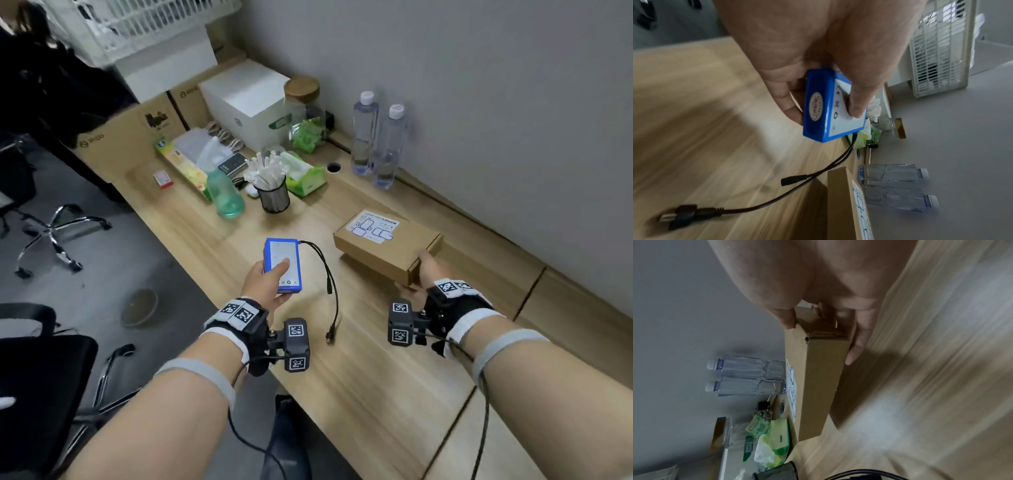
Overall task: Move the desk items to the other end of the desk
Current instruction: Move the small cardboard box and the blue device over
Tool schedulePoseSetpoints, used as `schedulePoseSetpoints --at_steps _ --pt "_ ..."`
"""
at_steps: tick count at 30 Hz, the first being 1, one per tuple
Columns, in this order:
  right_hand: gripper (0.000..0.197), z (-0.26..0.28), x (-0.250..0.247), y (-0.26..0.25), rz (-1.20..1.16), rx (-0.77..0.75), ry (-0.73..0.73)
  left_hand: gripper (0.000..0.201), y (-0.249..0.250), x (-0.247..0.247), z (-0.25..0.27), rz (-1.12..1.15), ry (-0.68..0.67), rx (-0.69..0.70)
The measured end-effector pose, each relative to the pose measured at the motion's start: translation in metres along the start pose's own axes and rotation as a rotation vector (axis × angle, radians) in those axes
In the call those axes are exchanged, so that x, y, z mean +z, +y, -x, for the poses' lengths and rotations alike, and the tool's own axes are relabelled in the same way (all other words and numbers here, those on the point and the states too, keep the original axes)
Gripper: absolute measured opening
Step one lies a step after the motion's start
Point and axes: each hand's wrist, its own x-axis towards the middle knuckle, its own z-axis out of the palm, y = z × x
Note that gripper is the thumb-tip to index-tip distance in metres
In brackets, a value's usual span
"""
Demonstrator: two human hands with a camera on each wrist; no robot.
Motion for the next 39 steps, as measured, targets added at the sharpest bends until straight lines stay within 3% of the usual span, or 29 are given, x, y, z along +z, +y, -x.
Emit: schedulePoseSetpoints --at_steps 5,11,15,18,20,21,23,25,27,30,35,39 --pt "0.039 -0.037 0.067 -0.001 -0.067 0.052 0.115 0.025 0.023 -0.020 -0.085 -0.007 -0.103 -0.043" --pt "0.037 -0.072 0.127 -0.018 -0.136 0.059 0.162 0.032 0.044 -0.033 -0.133 0.028 -0.200 -0.105" --pt "0.025 -0.092 0.148 -0.028 -0.187 0.020 0.224 0.034 0.051 -0.039 -0.152 0.002 -0.246 -0.116" --pt "0.056 -0.103 0.139 -0.019 -0.062 0.033 0.332 0.037 0.056 -0.038 -0.158 -0.042 -0.278 -0.137" --pt "0.057 -0.089 0.135 -0.009 0.197 -0.011 0.428 0.038 0.059 -0.033 -0.159 -0.059 -0.302 -0.152" --pt "0.049 -0.077 0.137 -0.003 0.323 -0.066 0.409 0.038 0.061 -0.029 -0.158 -0.069 -0.316 -0.154" --pt "0.035 -0.050 0.147 0.010 0.461 -0.186 0.208 0.038 0.064 -0.021 -0.154 -0.092 -0.347 -0.157" --pt "0.040 -0.036 0.157 0.022 0.652 -0.272 -0.064 0.040 0.068 -0.011 -0.150 -0.106 -0.378 -0.164" --pt "0.041 -0.033 0.163 0.028 0.753 -0.319 -0.233 0.040 0.072 -0.002 -0.146 -0.126 -0.400 -0.156" --pt "0.014 -0.034 0.163 0.029 0.727 -0.352 -0.226 0.039 0.074 0.008 -0.146 -0.148 -0.380 -0.132" --pt "0.023 -0.053 0.150 0.021 0.932 -0.290 -0.191 0.034 0.064 0.029 -0.156 -0.114 -0.244 -0.170" --pt "0.011 -0.071 0.144 0.006 1.026 -0.254 -0.119 0.043 0.046 0.046 -0.172 -0.114 -0.137 -0.207"
